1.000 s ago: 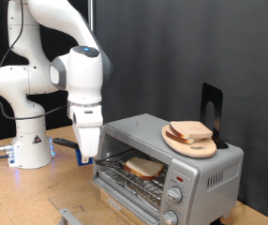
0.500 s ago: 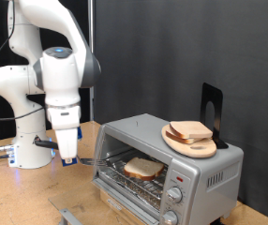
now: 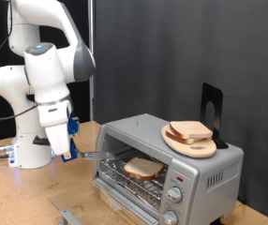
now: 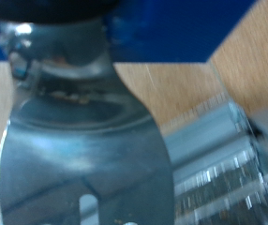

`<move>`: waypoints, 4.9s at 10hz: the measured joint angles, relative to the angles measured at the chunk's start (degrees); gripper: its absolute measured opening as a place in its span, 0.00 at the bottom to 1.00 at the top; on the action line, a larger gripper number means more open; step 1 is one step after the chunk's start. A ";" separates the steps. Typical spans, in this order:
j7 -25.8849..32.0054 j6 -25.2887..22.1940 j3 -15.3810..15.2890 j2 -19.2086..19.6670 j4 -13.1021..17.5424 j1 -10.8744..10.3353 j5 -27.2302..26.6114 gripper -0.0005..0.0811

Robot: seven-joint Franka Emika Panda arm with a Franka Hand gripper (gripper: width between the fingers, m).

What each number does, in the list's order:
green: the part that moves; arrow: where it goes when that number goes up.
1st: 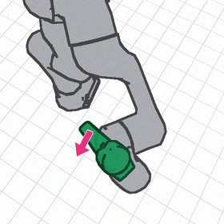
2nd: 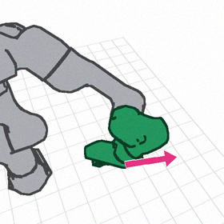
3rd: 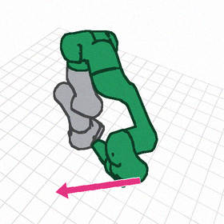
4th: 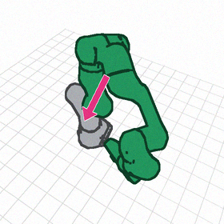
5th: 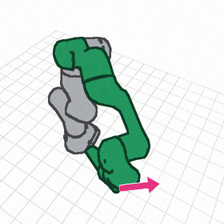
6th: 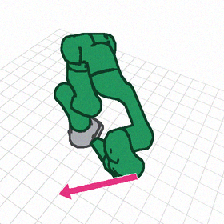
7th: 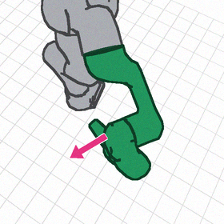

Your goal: Make a piece of toast with the oven

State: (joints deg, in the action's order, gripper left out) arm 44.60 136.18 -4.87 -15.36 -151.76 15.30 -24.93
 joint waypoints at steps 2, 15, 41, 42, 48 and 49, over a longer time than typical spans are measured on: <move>2.40 -5.36 1.50 -3.15 1.40 -0.05 -4.72 0.48; -8.17 -6.30 -8.59 -8.67 3.15 -6.27 -16.14 0.48; -19.11 13.64 -27.32 -6.57 1.12 -9.78 -15.23 0.99; -19.22 13.43 -27.31 -7.25 0.98 -9.80 -15.99 0.99; -19.23 3.72 -19.24 -13.72 2.41 -9.47 -21.94 0.99; -19.06 -0.31 -17.68 -14.36 3.26 -9.19 -21.71 0.99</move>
State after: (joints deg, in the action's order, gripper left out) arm 25.54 135.87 -22.55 -29.72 -148.50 6.11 -46.63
